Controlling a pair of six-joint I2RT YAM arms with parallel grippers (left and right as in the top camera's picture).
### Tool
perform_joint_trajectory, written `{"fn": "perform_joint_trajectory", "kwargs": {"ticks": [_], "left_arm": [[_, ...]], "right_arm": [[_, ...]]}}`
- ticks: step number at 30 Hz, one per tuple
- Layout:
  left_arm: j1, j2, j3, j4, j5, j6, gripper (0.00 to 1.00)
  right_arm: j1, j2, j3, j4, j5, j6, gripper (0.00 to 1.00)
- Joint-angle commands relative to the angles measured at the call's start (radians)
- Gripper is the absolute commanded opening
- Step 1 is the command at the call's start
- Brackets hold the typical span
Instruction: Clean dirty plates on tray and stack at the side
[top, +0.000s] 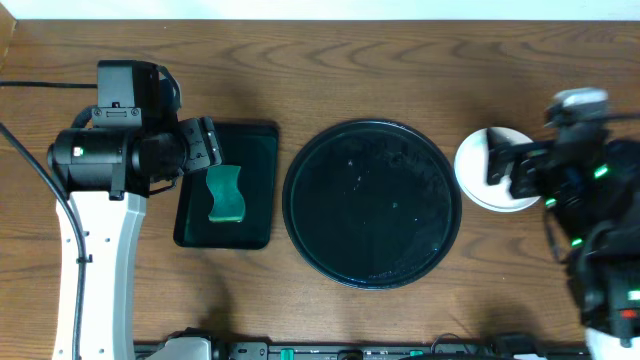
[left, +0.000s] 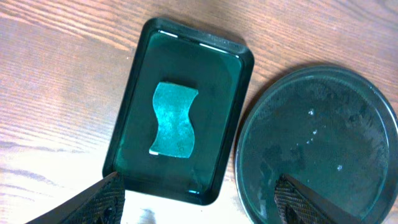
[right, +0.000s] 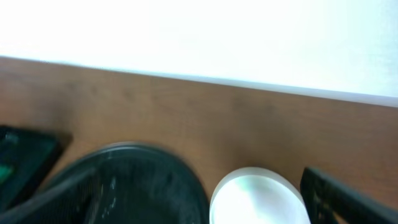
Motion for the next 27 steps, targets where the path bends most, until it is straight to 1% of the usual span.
{"fn": "perform_joint_trajectory", "kwargs": {"ticks": [1, 2, 3, 5, 6, 10, 14, 15, 17, 21, 27], "left_arm": [[0.0, -0.006, 0.005, -0.004, 0.003, -0.002, 0.77], [0.001, -0.006, 0.005, -0.004, 0.003, -0.002, 0.77], [0.001, -0.006, 0.005, -0.004, 0.003, -0.002, 0.77], [0.0, -0.006, 0.005, -0.004, 0.003, -0.002, 0.77], [0.0, -0.006, 0.005, -0.004, 0.003, -0.002, 0.78], [0.0, -0.006, 0.005, -0.004, 0.003, -0.002, 0.78], [0.001, -0.006, 0.005, -0.004, 0.003, -0.002, 0.78], [0.0, -0.006, 0.005, -0.004, 0.003, -0.002, 0.78], [0.0, -0.006, 0.005, -0.004, 0.003, -0.002, 0.77], [0.001, -0.006, 0.005, -0.004, 0.003, -0.002, 0.78], [0.0, -0.006, 0.005, -0.004, 0.003, -0.002, 0.77]], "right_arm": [[0.05, -0.109, -0.219, 0.153, 0.003, -0.089, 0.99], [0.06, -0.162, -0.324, 0.242, 0.003, -0.088, 0.99], [0.062, -0.197, -0.389, 0.296, 0.003, -0.087, 0.99], [0.063, -0.347, -0.633, 0.487, -0.024, -0.086, 0.99], [0.062, -0.394, -0.697, 0.53, -0.026, -0.083, 0.99], [0.047, -0.563, -0.883, 0.619, -0.026, -0.073, 0.99], [0.021, -0.695, -1.002, 0.639, -0.026, -0.034, 0.99], [0.01, -0.755, -1.052, 0.63, -0.026, -0.018, 0.99], [0.008, -0.789, -1.049, 0.572, -0.023, -0.016, 0.99], [0.007, -0.83, -1.049, 0.509, 0.019, -0.016, 0.99], [0.007, -0.857, -1.049, 0.507, 0.034, -0.031, 0.99]]}}
